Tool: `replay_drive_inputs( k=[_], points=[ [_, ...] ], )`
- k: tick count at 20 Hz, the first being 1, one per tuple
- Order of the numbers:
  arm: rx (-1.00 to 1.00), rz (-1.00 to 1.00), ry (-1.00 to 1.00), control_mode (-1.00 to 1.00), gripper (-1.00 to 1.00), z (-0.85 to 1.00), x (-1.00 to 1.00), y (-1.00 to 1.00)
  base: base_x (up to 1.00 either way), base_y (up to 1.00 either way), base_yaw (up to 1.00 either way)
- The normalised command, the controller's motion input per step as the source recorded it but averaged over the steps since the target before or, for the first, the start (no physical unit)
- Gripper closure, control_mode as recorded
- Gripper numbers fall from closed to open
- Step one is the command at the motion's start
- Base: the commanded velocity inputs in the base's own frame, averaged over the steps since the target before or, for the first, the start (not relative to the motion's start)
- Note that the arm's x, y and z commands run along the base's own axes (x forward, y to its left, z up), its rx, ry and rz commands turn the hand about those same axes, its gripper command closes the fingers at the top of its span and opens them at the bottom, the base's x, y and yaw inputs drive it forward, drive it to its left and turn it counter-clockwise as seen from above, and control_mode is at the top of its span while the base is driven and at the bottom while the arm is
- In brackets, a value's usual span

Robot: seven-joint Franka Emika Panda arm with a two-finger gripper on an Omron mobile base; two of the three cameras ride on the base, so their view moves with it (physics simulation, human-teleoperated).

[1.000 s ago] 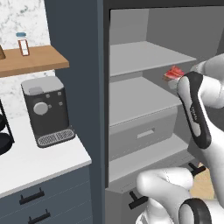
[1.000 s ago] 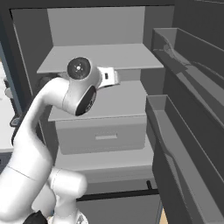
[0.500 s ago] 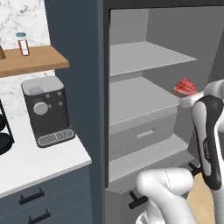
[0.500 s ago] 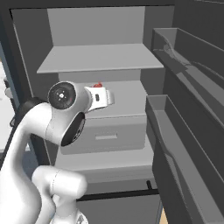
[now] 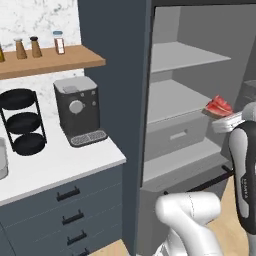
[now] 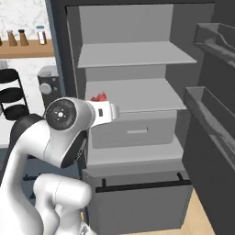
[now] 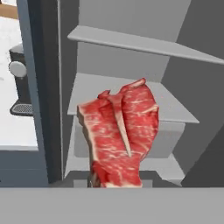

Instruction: Place one garlic and one steak in each tupperware on the nearby counter, to pack two identical lunches.

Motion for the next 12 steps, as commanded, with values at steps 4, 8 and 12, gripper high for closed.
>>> replay_drive_inputs(
  k=[4, 8, 12],
  points=[
    [0.00, 0.00, 0.00, 1.00, 1.00, 0.00, 0.00, 0.00, -0.36, 1.00, 0.00],
    [0.00, 0.00, 0.00, 1.00, 1.00, 0.00, 0.00, 0.00, -0.28, 1.00, 0.00],
    [0.00, 0.00, 0.00, 1.00, 1.00, 0.00, 0.00, 0.00, -0.08, 1.00, 0.01]
  ],
)
